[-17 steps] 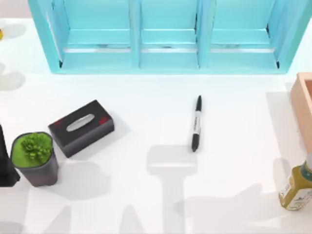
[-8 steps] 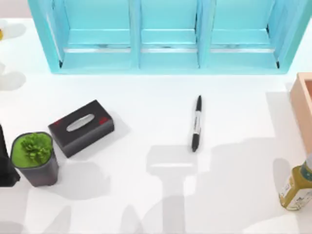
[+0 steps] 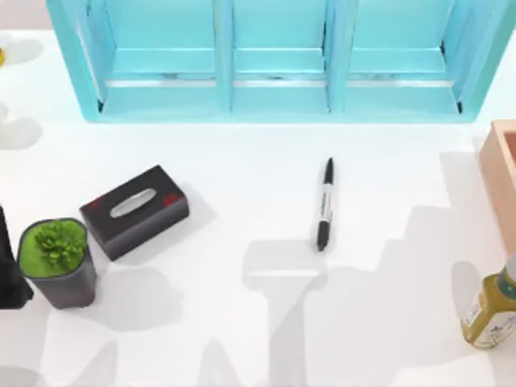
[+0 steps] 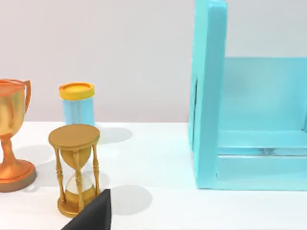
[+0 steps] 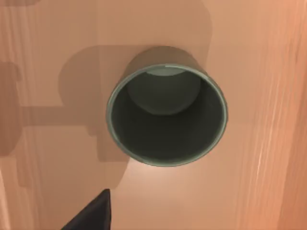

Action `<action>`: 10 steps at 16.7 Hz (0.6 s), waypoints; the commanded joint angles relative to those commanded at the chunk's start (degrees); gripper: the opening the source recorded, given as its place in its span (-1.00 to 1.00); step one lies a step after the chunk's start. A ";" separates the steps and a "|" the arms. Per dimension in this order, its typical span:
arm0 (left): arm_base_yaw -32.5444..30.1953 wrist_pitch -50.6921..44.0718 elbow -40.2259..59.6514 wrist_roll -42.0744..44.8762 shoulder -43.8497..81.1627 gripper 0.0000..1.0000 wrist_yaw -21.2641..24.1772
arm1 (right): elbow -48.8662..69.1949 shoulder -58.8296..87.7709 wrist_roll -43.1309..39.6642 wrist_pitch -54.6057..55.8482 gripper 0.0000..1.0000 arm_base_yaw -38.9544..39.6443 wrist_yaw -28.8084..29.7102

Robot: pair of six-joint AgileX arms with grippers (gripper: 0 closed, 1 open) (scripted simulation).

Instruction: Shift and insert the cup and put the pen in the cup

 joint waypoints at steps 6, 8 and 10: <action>0.00 0.00 0.00 0.00 0.00 1.00 0.00 | -2.30 0.32 0.21 2.42 1.00 0.22 0.00; 0.00 0.00 0.00 0.00 0.00 1.00 0.00 | -5.86 1.27 0.27 6.93 1.00 0.23 0.00; 0.00 0.00 0.00 0.00 0.00 1.00 0.00 | -10.19 2.57 0.29 13.42 1.00 0.27 0.01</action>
